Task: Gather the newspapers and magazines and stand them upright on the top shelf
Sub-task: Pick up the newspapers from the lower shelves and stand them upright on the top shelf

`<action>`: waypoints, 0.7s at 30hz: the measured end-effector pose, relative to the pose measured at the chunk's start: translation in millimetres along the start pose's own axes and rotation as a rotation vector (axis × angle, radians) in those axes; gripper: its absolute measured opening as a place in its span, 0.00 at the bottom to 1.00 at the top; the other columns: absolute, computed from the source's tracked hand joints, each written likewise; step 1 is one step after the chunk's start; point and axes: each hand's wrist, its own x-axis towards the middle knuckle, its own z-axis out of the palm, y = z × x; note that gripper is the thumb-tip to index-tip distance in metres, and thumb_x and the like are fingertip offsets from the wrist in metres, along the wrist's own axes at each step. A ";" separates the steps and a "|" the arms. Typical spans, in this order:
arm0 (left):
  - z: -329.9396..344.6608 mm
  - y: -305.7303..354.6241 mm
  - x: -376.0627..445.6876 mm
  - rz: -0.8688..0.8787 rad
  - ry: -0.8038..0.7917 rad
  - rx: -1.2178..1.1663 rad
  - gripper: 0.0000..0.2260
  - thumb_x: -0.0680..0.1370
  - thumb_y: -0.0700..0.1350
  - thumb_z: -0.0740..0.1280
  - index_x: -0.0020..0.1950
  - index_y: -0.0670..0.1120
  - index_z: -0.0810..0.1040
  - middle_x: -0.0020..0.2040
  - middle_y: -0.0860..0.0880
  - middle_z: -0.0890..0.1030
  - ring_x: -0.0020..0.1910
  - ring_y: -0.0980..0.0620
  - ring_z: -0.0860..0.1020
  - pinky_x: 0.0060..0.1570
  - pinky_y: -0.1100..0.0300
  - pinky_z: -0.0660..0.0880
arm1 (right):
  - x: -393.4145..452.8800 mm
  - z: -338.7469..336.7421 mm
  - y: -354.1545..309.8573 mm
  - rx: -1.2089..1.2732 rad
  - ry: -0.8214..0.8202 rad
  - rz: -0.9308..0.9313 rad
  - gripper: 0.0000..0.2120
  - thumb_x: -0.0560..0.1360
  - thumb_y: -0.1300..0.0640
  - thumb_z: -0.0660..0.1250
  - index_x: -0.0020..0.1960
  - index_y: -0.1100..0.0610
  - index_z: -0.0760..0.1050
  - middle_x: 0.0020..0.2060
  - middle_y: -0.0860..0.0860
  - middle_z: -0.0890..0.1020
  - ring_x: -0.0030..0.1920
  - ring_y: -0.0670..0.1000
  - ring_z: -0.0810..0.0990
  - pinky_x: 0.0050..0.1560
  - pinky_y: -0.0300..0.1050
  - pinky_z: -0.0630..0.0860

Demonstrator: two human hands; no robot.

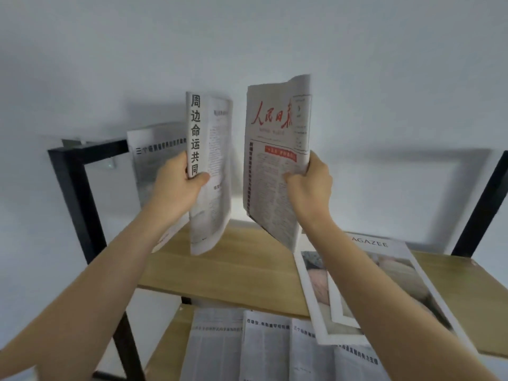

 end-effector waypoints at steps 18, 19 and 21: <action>0.8 -120.6 17.0 0.000 0.249 0.302 0.15 0.79 0.40 0.66 0.63 0.41 0.67 0.59 0.39 0.79 0.54 0.40 0.80 0.44 0.56 0.78 | -31.7 117.9 29.9 0.289 -0.105 0.056 0.19 0.76 0.67 0.57 0.64 0.55 0.73 0.46 0.42 0.81 0.44 0.33 0.76 0.44 0.27 0.73; -1.2 -121.4 16.0 0.030 0.253 0.367 0.17 0.78 0.42 0.67 0.65 0.42 0.66 0.60 0.40 0.79 0.52 0.40 0.81 0.42 0.53 0.79 | -33.4 121.9 29.8 0.293 -0.111 0.061 0.19 0.76 0.67 0.57 0.64 0.54 0.73 0.48 0.43 0.81 0.46 0.33 0.77 0.47 0.29 0.75; -7.1 -124.4 14.5 0.059 0.268 0.495 0.24 0.76 0.45 0.69 0.68 0.44 0.64 0.61 0.41 0.79 0.49 0.40 0.82 0.38 0.49 0.80 | -36.8 132.0 30.2 0.307 -0.128 0.078 0.20 0.76 0.67 0.57 0.65 0.53 0.72 0.51 0.44 0.80 0.49 0.36 0.77 0.48 0.27 0.74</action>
